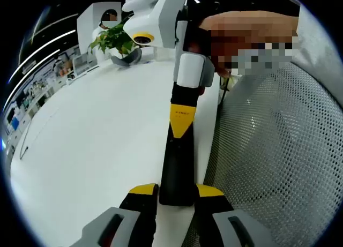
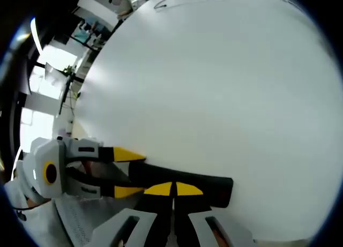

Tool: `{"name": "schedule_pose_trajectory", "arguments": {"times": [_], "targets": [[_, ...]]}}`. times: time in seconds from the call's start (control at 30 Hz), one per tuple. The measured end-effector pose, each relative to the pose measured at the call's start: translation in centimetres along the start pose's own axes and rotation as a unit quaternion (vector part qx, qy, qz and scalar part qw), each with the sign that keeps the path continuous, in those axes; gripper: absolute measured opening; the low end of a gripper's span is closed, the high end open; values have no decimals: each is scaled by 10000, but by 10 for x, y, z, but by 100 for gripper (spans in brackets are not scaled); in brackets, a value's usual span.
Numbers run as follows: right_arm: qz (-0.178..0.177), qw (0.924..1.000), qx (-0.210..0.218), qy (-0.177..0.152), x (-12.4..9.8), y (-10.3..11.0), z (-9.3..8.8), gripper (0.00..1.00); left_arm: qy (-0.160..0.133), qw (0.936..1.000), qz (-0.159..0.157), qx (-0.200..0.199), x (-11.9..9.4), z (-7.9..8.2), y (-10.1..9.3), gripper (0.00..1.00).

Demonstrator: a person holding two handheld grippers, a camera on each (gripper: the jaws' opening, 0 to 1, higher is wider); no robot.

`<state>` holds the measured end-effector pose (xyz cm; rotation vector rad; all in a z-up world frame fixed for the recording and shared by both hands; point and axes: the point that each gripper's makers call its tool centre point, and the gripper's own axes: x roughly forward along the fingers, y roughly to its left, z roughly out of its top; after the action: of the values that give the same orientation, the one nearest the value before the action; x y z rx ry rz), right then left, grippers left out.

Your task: Press the specified remote control buttons in sequence, fully releasing each button before pressing the next.

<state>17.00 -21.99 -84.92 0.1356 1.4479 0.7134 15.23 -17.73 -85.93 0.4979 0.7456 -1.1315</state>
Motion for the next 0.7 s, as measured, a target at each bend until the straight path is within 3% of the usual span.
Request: {"name": "schedule_pose_trajectory", "arguments": {"times": [0.7], "targets": [[-89,9998,31,159,5,-1,-1,0,18,9999,-44,97,1,0,0,24]]}}
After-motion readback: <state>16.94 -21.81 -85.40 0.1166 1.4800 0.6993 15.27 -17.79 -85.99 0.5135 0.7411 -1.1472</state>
